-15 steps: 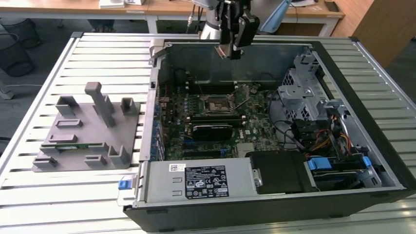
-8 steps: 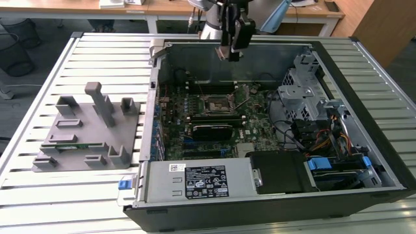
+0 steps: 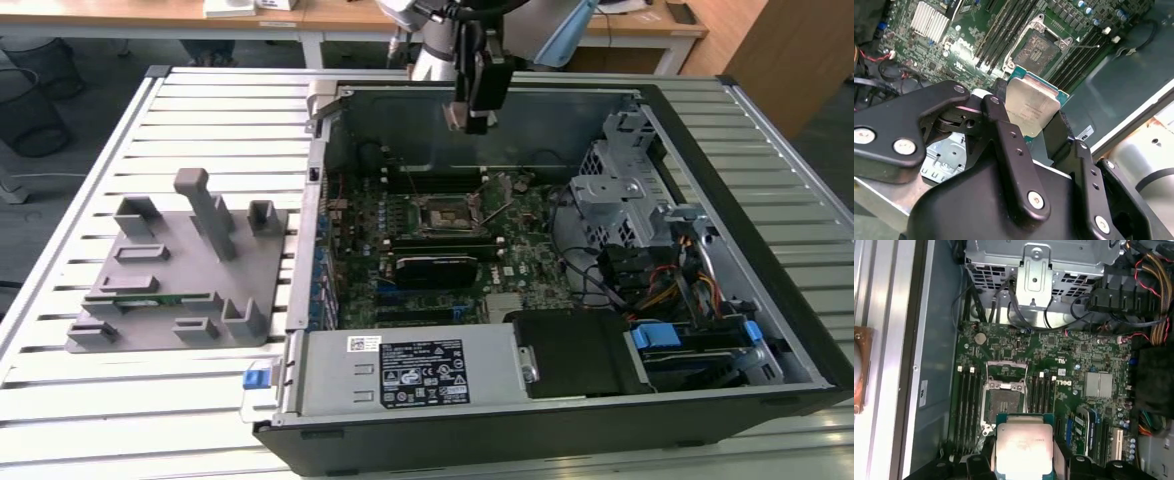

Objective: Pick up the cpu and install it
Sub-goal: 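Place the cpu into insertion slot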

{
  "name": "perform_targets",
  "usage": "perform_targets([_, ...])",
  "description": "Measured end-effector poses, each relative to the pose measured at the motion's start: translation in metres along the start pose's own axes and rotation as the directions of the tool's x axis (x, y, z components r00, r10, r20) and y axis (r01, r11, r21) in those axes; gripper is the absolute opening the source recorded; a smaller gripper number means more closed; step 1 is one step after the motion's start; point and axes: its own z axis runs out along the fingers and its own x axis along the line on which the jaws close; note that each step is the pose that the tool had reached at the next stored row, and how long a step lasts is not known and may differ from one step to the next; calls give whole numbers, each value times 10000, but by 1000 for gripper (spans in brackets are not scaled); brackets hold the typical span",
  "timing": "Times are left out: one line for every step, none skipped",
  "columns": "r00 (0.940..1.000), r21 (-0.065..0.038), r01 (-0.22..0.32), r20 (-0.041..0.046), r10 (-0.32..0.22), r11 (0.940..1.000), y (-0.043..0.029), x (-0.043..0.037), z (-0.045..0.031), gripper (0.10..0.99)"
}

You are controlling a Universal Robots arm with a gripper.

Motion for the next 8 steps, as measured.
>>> perform_targets([10000, 1, -86, 4, 86, 10000, -1, 2, 15, 541])
perform_targets([9998, 1, -203, 14, 203, 9998, -1, 3, 25, 541])
perform_targets([9996, -16, -261, 51, 261, 9997, -2, 4, 32, 541])
perform_targets([9996, -93, -268, 93, 269, 9996, -7, 4, 36, 541])
perform_targets([9996, -160, -272, 114, 274, 9995, -10, 4, 44, 541])
perform_targets([9995, -181, -272, 123, 274, 9995, -14, 5, 60, 541])
perform_targets([9996, -184, -261, 123, 263, 9995, -16, 8, 78, 541])
perform_targets([9997, -185, -206, 123, 209, 9996, -19, 11, 95, 541])
